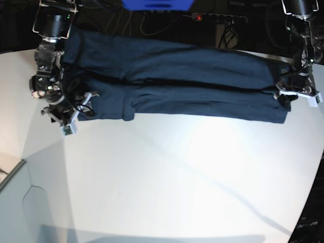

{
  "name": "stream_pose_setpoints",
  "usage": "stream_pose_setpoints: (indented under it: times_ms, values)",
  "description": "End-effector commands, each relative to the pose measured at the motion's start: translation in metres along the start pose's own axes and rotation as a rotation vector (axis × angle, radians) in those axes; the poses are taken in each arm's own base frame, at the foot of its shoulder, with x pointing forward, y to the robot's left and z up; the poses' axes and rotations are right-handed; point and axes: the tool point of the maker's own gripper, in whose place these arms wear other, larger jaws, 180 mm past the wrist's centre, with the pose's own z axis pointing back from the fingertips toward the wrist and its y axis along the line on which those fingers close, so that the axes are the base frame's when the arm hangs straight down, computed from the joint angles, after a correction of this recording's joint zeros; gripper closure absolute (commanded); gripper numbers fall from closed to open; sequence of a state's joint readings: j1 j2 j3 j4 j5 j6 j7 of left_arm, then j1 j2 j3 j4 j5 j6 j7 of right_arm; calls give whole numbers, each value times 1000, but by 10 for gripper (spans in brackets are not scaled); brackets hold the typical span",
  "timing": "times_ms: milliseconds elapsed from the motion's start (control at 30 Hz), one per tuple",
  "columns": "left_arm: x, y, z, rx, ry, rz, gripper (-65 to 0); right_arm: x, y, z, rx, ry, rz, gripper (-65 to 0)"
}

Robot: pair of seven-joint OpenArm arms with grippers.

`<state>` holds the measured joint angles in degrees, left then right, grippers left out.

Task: Layout the t-shirt on the table in an organized manner, then fold the t-shirt properly
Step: 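Pull the folded edge with both grippers to straighten the strip, then adjust the grasp on the strip ends with both grippers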

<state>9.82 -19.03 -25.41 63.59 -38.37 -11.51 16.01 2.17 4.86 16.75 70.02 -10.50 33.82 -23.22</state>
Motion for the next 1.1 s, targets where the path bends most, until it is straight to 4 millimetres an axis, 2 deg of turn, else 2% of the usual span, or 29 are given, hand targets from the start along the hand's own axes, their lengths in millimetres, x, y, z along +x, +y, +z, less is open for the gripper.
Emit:
stream_pose_setpoints:
  times_ms: [0,67,133,233,333,433,500,600,700,800,900,1067]
  values:
    - [17,1,1,-7,-46,-9,-247,12,-4,0,0,-37,5,-399]
    - [18,1,0,-7,-47,-12,-247,4,3,-5,20,-15,3,-391]
    - [19,1,0,-7,-48,-13,-247,2,8,-7,33,-7,10,-340]
    - [19,1,0,-7,-48,-13,-247,5,11,-8,38,-12,10,-188]
    - [19,1,0,-3,-48,-12,-247,11,9,-6,31,-27,15,-10]
    - [19,1,0,-3,-48,-12,-247,36,1,7,-8,-95,50,0]
    - [17,1,0,-7,-44,-14,-247,43,-2,22,-33,-128,77,0]
    - [17,2,1,-5,-43,-16,-247,57,7,47,-61,-193,113,0]
    - [18,2,1,-5,-44,-17,-247,58,17,74,-80,-229,144,0]
    - [18,3,1,-4,-44,-17,-247,49,30,98,-86,-235,158,0]
    - [19,3,1,-4,-45,-16,-247,26,44,114,-74,-202,156,0]
    - [19,3,1,-4,-45,-18,-247,-15,55,120,-43,-111,140,0]
